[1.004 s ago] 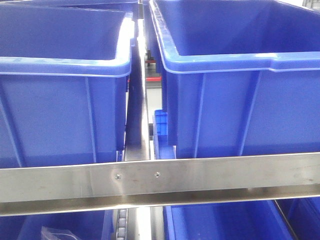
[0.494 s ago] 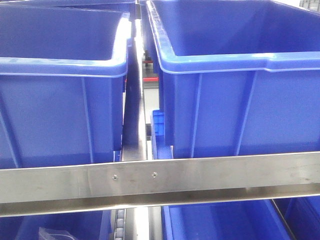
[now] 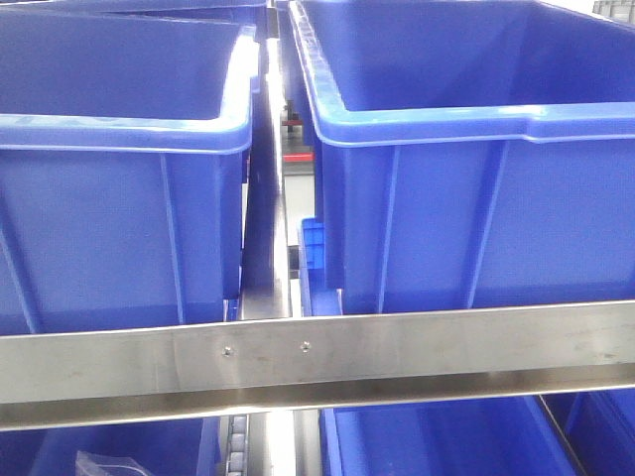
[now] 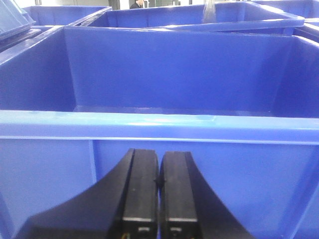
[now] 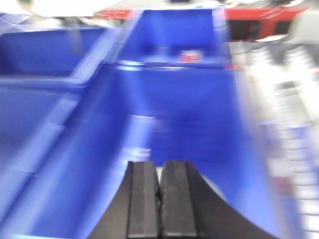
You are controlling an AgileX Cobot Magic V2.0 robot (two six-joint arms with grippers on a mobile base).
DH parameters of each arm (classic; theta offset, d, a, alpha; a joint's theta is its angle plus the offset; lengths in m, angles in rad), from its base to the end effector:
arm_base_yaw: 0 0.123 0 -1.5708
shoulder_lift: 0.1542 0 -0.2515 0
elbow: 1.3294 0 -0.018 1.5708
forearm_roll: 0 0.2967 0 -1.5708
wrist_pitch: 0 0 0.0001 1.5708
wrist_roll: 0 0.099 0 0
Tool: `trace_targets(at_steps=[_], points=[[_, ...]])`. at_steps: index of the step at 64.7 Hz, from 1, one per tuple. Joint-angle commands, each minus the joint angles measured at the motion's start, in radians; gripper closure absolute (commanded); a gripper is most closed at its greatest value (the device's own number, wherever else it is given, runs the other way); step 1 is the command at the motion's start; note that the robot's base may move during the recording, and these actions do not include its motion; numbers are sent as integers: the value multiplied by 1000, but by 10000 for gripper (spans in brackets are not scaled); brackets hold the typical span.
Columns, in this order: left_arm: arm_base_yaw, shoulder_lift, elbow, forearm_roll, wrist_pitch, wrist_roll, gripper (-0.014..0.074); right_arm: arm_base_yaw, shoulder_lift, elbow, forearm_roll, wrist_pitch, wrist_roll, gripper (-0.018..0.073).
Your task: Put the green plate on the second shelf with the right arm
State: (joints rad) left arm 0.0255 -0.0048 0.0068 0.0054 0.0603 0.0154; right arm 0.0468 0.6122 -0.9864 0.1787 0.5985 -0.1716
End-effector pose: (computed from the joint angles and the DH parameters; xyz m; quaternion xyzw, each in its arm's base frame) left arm 0.1443 0.0037 0.2060 -0.0018 0.6982 0.0167 0.7157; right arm 0.1735 0.0181 0.4328 -0.0594 0.7489 0.0454 0.6585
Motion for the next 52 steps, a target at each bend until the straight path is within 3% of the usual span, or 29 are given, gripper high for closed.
trace_targets(at_steps=[1,19,26,39,52], points=[[-2,-18,42,1,-82,-1,466,-9,-13,27,-81,-144,-10,511],[-2,-18,42,1,-82,-1,466,-60,-250,446,-72,-625,-7,511],[-2,-18,42,1,-82,-1,466,-60,-353,642,-54,-745,-7,511],[-2,-18,42,1,-82,-1,466,-60,-526,917,-19,-800,-7,511],[-2,-18,42,1,-82,-1,466,-60,-557,994,-24,-773,-8,511]])
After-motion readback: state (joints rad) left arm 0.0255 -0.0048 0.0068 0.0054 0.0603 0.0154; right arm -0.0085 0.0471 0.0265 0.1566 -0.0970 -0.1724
